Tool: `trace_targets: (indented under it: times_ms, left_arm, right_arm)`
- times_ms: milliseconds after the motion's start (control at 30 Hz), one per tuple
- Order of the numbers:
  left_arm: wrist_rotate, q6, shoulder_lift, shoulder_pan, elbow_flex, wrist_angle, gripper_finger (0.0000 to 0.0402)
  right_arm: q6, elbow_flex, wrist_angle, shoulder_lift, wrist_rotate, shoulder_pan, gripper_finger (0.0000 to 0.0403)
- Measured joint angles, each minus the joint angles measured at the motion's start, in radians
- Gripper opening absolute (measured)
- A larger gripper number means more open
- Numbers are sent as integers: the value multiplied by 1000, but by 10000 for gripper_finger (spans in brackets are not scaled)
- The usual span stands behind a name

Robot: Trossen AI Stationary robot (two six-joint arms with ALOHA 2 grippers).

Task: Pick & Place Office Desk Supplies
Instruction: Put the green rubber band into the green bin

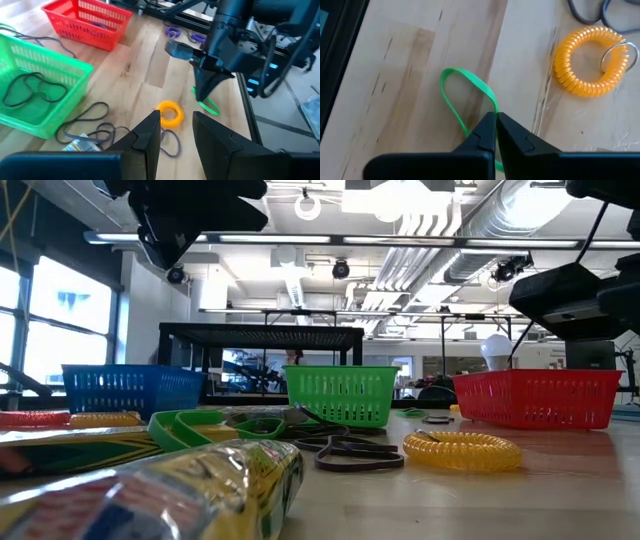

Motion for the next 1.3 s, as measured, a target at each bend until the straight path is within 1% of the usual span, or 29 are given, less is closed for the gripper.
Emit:
trace_targets:
  times_ms: [100,300,433,567,700,833,933,1033,1167,1300]
  left_arm:
    - [18,0,0,-10,0,0,110]
    - [21,0,0,-34,0,0,110]
    - [21,1,0,-41,0,0,110]
    - [20,1,0,-42,0,-1,110]
    - [20,0,0,-42,0,-4,110]
    - [20,1,0,-42,0,-4,110]
    - [20,1,0,-42,0,-4,110]
    - [19,1,0,-42,0,-4,110]
    - [18,1,0,-42,0,-4,110]
    - [17,1,0,-42,0,-4,110]
  right_arm:
    - [-9,5,-3,-25,40,12,3]
    - [-74,39,-31,-85,204,22,2]
    - [-82,54,-69,-108,210,27,2]
    - [-137,91,-70,-123,247,25,2]
    - [-154,99,-89,-122,193,16,2]
    - [-123,100,-132,-122,189,-5,10]
    - [-55,100,-181,-122,181,-23,32]
    - [-19,100,-223,-122,149,-45,68]
    - [-104,92,-220,-122,89,-71,110]
    - [-174,77,-203,-108,41,-94,123]
